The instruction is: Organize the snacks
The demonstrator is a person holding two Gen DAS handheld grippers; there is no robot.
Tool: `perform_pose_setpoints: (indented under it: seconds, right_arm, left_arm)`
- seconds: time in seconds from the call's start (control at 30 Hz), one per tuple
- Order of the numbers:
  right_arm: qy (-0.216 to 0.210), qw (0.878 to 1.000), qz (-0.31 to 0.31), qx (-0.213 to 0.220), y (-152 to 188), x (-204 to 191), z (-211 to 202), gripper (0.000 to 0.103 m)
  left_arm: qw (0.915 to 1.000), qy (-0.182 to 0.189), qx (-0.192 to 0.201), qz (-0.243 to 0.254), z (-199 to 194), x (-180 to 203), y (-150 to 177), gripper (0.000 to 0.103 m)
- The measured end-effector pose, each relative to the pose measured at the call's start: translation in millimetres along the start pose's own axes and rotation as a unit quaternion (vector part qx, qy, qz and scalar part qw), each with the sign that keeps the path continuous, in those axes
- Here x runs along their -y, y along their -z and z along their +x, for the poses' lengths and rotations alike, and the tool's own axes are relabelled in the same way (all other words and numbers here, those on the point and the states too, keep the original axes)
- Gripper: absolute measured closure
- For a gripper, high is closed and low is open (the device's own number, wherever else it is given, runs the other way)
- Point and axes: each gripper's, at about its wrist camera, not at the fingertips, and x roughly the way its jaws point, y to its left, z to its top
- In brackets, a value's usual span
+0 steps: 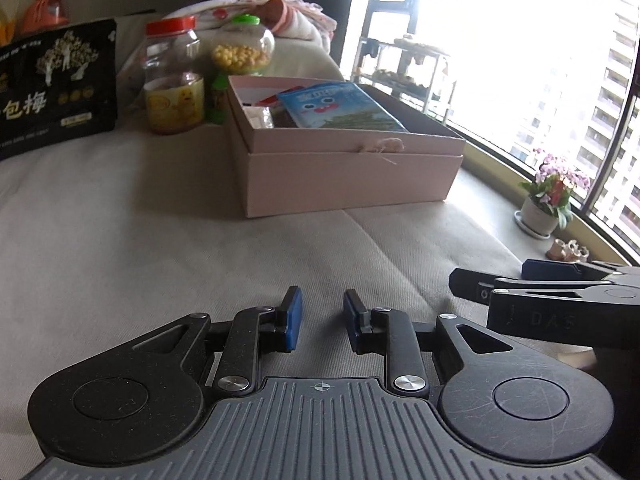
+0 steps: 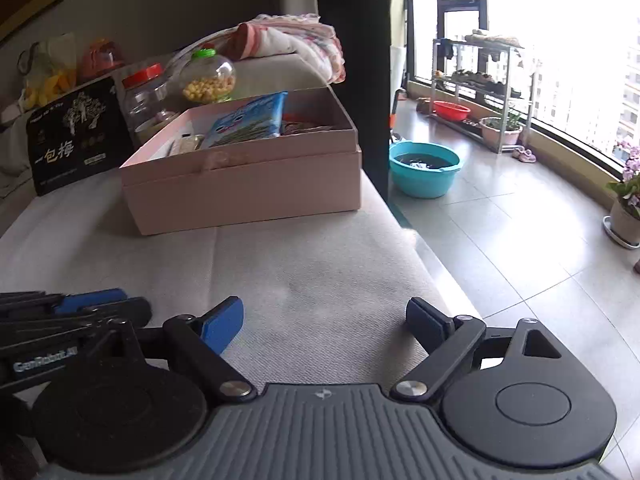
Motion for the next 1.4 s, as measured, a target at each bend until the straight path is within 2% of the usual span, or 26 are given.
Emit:
perform_pose_setpoints:
  seconds: [0.43,1.4]
  right_arm:
    - [0.019,0.999,-0.036,-0.016,-3,-16,12,0.013]
    - [0.010,1.000,-0.027,-0.010,-2,-12,11,0.012]
  left_arm:
    - [0.9999,-0.012,0.006,0.010,2,7,0,0.076]
    - [0.9999,-0.013,0.005,0.006,1,9,1,0.076]
